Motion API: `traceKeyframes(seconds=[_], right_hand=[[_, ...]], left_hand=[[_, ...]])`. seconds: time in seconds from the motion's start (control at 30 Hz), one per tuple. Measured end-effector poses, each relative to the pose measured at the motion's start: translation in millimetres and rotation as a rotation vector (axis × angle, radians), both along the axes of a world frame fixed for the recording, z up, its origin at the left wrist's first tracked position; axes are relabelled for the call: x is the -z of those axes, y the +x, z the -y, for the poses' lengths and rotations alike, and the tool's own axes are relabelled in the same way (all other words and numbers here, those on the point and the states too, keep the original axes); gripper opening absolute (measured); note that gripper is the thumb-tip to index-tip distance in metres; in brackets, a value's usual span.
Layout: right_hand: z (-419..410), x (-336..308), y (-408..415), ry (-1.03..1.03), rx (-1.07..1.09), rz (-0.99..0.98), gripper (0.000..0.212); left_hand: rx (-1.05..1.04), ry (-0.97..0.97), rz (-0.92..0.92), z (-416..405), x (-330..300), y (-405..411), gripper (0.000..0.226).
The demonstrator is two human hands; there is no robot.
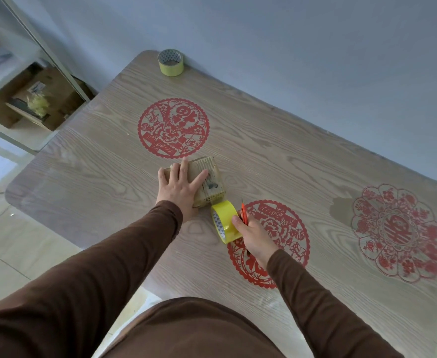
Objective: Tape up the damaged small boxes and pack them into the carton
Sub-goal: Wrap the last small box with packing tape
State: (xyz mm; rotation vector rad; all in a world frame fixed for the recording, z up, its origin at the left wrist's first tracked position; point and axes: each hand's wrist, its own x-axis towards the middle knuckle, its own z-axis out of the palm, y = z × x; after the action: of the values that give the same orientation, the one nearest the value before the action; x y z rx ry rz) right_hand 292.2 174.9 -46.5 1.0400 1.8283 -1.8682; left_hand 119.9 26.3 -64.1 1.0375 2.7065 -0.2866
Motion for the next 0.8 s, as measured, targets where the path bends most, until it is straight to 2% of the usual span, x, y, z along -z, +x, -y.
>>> traceKeyframes(seconds=[0.1,0.2,0.3,0.4,0.43,0.5,0.6,0.67,0.73,0.8], right_hand=[[2.4,-4.3,-4.0,0.016,0.016,-0.020,0.056],[-0.1,-21.5,-9.6,0.025,0.074,-0.100,0.060],[-10.1,-49.9,-18.1,0.033,0.087,-0.258,0.054],[-18.8,-72.8,-29.4,0.019,0.025,-0.338,0.055],[-19.4,-75.1,-33.6,0.025,-0.010,-0.340,0.054],[-17.1,-72.9,-42.9,0.049,-0.080,-0.322,0.049],[-8.2,-71.6,-56.2,0.081,-0.108,-0.297,0.052],[-4.4,-71.4,-63.3,0.128,-0.109,-0.293,0.059],[-4.2,-65.5,-64.0,0.167,-0.124,-0.288,0.064],[-4.1,-61.5,-61.6,0.175,-0.142,-0.306,0.065]], left_hand=[[0.007,0.010,0.002,-1.5,-4.5,-10.1,0.105],[-0.047,0.048,0.146,-7.2,-19.1,-23.4,0.111],[-0.166,0.109,0.461,-8.8,-32.5,-43.1,0.118],[-0.337,0.328,0.985,-4.3,-28.6,-55.1,0.112],[-0.394,0.373,1.106,-1.6,-25.0,-56.1,0.109],[-0.428,0.382,1.190,3.5,-20.0,-55.8,0.101],[-0.381,0.385,1.107,10.8,-18.2,-59.2,0.111],[-0.256,0.348,0.866,11.3,-25.0,-55.0,0.110],[-0.079,0.345,0.573,9.9,-29.1,-36.2,0.099],[0.018,0.376,0.392,13.4,-26.4,-10.8,0.091]])
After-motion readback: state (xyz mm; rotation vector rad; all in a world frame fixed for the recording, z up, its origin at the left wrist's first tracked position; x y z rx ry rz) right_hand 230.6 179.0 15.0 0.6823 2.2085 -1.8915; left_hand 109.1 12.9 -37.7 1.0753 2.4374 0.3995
